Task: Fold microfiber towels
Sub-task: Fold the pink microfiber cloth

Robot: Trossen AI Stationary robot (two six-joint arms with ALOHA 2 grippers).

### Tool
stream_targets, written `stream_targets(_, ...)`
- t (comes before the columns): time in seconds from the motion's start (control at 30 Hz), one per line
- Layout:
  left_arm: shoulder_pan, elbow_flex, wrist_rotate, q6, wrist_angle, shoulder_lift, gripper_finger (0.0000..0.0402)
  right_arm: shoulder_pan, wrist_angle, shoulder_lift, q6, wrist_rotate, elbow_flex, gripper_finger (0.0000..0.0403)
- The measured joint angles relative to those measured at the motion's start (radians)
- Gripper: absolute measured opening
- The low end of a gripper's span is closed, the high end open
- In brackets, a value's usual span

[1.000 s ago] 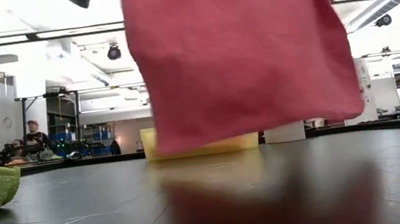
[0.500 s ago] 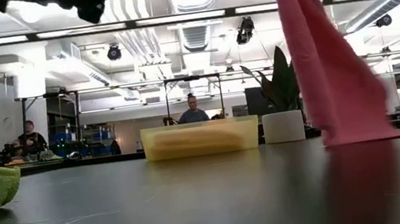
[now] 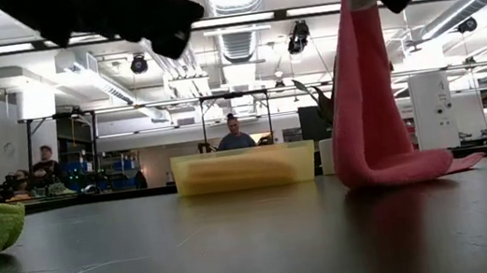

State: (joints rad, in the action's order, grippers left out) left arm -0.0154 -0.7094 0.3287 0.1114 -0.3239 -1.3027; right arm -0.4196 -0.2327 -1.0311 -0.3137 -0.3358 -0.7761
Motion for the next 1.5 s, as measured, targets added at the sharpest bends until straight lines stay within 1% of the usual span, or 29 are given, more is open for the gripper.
stream_targets(0.1, -0.018, 0.000, 0.003, -0.001, -0.060, -0.072, 0.0050, -0.014, 0.039, -0.020, 0.007, 0.037, 0.000, 0.0008)
stream_targets(0.23, -0.034, -0.001, 0.003, -0.052, -0.133, -0.150, 0.0092, -0.043, 0.029, -0.028, -0.040, 0.108, 0.000, 0.0008)
stream_targets(0.3, -0.044, -0.001, 0.003, -0.077, -0.182, -0.190, 0.0110, -0.065, 0.025, -0.026, -0.067, 0.132, 0.000, 0.0008)
stream_targets(0.37, -0.057, -0.001, 0.002, -0.079, -0.237, -0.234, 0.0123, -0.084, 0.020, -0.024, -0.095, 0.179, 0.000, 0.0008)
stream_targets(0.47, -0.078, -0.002, 0.002, -0.079, -0.334, -0.302, 0.0137, -0.114, -0.006, -0.022, -0.165, 0.242, 0.000, 0.0008)
stream_targets(0.53, -0.090, -0.002, 0.003, -0.079, -0.405, -0.345, 0.0140, -0.129, -0.035, -0.022, -0.221, 0.261, 0.000, 0.0008)
stream_targets(0.63, -0.105, -0.002, 0.002, -0.080, -0.519, -0.414, 0.0141, -0.145, -0.070, -0.022, -0.295, 0.263, 0.000, 0.0008)
stream_targets(0.7, -0.116, -0.002, 0.002, -0.099, -0.622, -0.464, 0.0141, -0.151, -0.071, -0.022, -0.308, 0.233, 0.000, 0.0008)
stream_targets(0.8, -0.135, -0.025, -0.011, -0.169, -0.799, -0.551, 0.0141, -0.153, -0.066, -0.022, -0.298, 0.105, 0.000, 0.0008)
stream_targets(0.83, -0.144, -0.037, -0.028, -0.197, -0.844, -0.579, 0.0141, -0.151, -0.064, -0.022, -0.293, 0.069, 0.000, 0.0008)
stream_targets(0.9, -0.158, -0.066, -0.030, -0.206, -0.890, -0.628, 0.0141, -0.141, -0.063, -0.022, -0.267, 0.040, 0.000, 0.0008)
stream_targets(1.0, -0.178, -0.123, -0.031, -0.200, -0.892, -0.691, 0.0142, -0.126, -0.062, -0.022, -0.253, 0.006, 0.000, 0.0008)
stream_targets(1.13, -0.195, -0.207, -0.051, -0.211, -0.885, -0.767, 0.0142, -0.103, -0.049, -0.017, -0.273, -0.100, 0.000, 0.0008)
stream_targets(1.17, -0.196, -0.224, -0.079, -0.211, -0.863, -0.780, 0.0142, -0.096, -0.040, -0.017, -0.277, -0.123, 0.000, 0.0008)
stream_targets(1.2, -0.195, -0.244, -0.128, -0.212, -0.831, -0.792, 0.0142, -0.089, -0.035, -0.015, -0.280, -0.145, 0.000, 0.0008)
stream_targets(1.27, -0.194, -0.268, -0.251, -0.211, -0.739, -0.799, 0.0142, -0.078, -0.029, -0.012, -0.289, -0.181, -0.003, 0.0008)
stream_targets(1.33, -0.194, -0.281, -0.349, -0.211, -0.671, -0.799, 0.0142, -0.070, -0.010, -0.008, -0.279, -0.189, -0.010, 0.0008)
stream_targets(1.37, -0.193, -0.281, -0.369, -0.210, -0.654, -0.798, 0.0142, -0.070, -0.014, -0.006, -0.272, -0.189, -0.014, 0.0008)
stream_targets(1.5, -0.194, -0.285, -0.374, -0.210, -0.658, -0.797, 0.0142, -0.071, -0.016, -0.005, -0.262, -0.188, -0.028, 0.0008)
